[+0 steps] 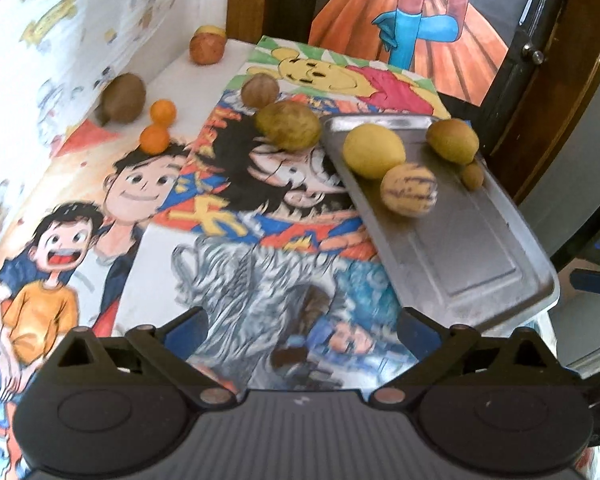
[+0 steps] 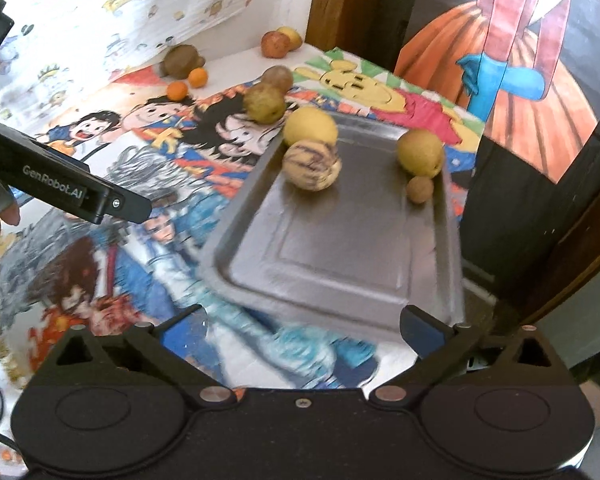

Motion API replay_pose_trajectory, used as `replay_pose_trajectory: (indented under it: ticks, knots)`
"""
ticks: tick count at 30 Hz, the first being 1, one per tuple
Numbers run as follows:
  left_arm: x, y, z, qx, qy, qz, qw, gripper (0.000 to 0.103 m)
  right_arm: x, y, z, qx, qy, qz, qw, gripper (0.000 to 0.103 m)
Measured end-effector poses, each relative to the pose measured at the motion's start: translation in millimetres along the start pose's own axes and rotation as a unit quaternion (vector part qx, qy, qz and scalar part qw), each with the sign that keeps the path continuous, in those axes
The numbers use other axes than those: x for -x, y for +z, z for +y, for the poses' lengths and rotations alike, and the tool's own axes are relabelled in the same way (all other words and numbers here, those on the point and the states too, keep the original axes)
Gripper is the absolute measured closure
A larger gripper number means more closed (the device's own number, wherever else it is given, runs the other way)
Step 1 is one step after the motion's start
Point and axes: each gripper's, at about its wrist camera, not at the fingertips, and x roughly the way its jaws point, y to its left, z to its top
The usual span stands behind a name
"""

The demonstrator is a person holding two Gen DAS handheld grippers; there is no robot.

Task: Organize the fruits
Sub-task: 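Withdraw both open tools from the tray toward the remaining fruits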

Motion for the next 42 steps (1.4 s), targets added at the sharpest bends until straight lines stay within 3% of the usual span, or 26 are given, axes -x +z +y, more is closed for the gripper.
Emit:
replay_pose_trajectory:
  ticks: [4, 13, 25, 42]
  knots:
    - [5.0, -10.3, 8.6, -0.004, 0.009, 0.01, 0.9999, 0.001, 1.4, -1.6, 10.2, -0.014, 0.016, 0.014, 1.0, 0.001]
    - [5.8, -19.5, 20.9, -0.014, 0.066, 0.029, 0.9973, 0.001, -3.2, 3.1, 32.2, -0.029, 0.056, 0.032, 0.998, 0.001]
    - [7.1, -18.3, 38.9, 0.004, 0.094, 0.036, 0.9949, 0.001, -19.8, 22.4, 46.3, -0.105, 0.153, 0.069, 0.98, 0.001]
    - [-2.2, 25.6, 77.5, 0.043, 0.145, 0.019, 0.9883, 0.001, -40.8, 85.6, 21.4, -0.07, 0.16, 0.01, 0.984, 0.001]
